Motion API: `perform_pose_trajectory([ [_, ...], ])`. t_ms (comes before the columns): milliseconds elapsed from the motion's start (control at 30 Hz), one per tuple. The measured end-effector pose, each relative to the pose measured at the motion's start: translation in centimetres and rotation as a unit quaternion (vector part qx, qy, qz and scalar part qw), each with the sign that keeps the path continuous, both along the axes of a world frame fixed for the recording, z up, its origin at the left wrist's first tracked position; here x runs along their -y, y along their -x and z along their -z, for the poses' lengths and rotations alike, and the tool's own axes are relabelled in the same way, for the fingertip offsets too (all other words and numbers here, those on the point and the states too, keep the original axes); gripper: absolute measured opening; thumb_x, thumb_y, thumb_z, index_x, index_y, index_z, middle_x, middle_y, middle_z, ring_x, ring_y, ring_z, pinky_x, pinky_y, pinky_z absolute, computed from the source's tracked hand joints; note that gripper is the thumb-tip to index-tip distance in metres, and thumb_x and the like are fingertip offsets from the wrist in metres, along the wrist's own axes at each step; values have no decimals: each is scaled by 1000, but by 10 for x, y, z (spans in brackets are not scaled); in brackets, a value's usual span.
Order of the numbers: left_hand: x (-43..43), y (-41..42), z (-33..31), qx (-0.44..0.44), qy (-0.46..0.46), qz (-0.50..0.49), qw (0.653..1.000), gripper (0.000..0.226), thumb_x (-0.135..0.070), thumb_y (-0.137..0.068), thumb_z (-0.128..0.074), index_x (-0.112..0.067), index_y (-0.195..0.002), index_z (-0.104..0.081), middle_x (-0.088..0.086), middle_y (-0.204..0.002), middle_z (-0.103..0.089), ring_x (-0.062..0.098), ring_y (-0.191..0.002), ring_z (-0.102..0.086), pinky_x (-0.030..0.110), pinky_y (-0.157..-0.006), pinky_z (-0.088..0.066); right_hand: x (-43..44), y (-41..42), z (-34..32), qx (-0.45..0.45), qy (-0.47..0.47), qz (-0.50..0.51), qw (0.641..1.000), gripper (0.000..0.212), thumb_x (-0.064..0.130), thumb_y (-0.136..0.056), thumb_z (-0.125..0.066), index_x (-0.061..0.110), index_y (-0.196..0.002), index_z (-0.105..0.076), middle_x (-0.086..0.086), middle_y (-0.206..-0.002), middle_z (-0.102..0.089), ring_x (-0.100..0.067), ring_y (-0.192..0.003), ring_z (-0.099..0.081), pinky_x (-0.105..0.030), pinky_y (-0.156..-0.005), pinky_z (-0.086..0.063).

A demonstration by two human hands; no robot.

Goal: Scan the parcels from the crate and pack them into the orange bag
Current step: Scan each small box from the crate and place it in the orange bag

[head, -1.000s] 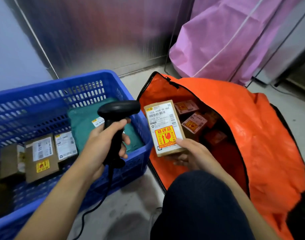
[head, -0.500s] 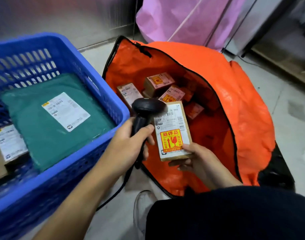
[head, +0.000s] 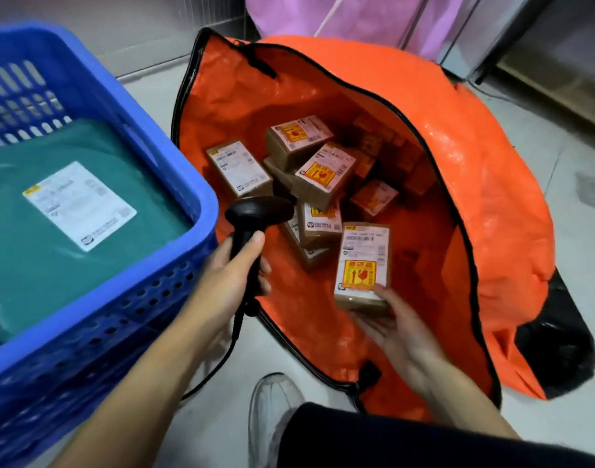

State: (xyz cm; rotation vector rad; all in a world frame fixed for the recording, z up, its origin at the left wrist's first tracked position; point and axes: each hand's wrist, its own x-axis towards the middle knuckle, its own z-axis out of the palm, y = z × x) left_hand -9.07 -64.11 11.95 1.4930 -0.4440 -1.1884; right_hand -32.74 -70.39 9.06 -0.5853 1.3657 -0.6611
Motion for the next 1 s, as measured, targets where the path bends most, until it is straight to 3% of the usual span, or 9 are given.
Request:
perform_pose_trajectory([
  [100,13,2,2,12,25,3,1000,31,-43,-102,-59,-15,-89,-58,6,-76,-61,22,-59,-55,32,-54,-43,30,-15,10,22,10,86,996,23,36,-99,-61,21,-116,-66,-16,-105,-75,-27,-100,-71,-34,-91,-58],
  [200,26,4,2,32,54,7,998,28,-45,-102,-58,-21,-86,-60,4,-75,-62,20,-57,-55,34,-55,-45,61,-31,20,-20,26,119,992,28,51,-99,-57,24,-105,-64,-16,-102,-69,-26,-87,-71,-33,-78,-58],
  [300,38,6,1,34,91,23,995,26,-46,-102,-57,-37,-79,-63,3,-76,-61,21,-59,-55,33,-57,-48,95,-48,31,-38,47,127,990,43,55,-101,-52,19,-122,-60,-14,-110,-69,-21,-84,-69,-30,-74,-57],
  [467,49,5,-10,59,107,59,991,23,-46,-104,-52,-27,-102,-64,13,-78,-67,24,-58,-62,29,-57,-50,149,-64,33,121,78,200,969,39,43,-100,-62,19,-130,-59,-15,-143,-58,-22,-117,-61,-33,-104,-53],
  [533,50,5,-16,56,115,70,989,21,-43,-105,-52,-26,-107,-64,12,-75,-68,24,-56,-62,24,-54,-49,153,-68,33,120,78,184,972,46,38,-101,-61,18,-142,-53,-12,-144,-56,-22,-113,-61,-34,-111,-48],
  [633,46,6,-25,78,118,83,987,19,-44,-105,-52,-28,-107,-63,16,-79,-67,21,-57,-63,21,-55,-50,140,-77,31,18,75,131,988,40,31,-105,-55,19,-143,-53,-4,-127,-60,-18,-95,-64,-30,-95,-55],
  [733,33,10,-35,101,109,85,985,20,-47,-105,-51,-31,-98,-61,13,-79,-66,18,-57,-63,21,-57,-50,112,-88,16,-95,136,96,981,16,19,-105,-52,12,-116,-61,-4,-94,-62,-14,-71,-60,-24,-62,-49],
  [867,8,20,-59,87,104,46,990,28,-46,-104,-54,-34,-80,-58,3,-69,-62,19,-53,-59,26,-52,-45,69,-100,-31,-108,193,19,975,17,14,-103,-50,9,-106,-66,-7,-87,-67,-13,-64,-61,-25,-58,-47],
  [1000,-27,17,-104,87,112,2,990,26,-45,-104,-55,-28,-86,-61,3,-66,-61,19,-50,-55,28,-50,-43,33,-110,-102,-62,175,-93,978,24,18,-102,-50,5,-96,-70,-6,-71,-64,-17,-54,-58,-29,-56,-48],
])
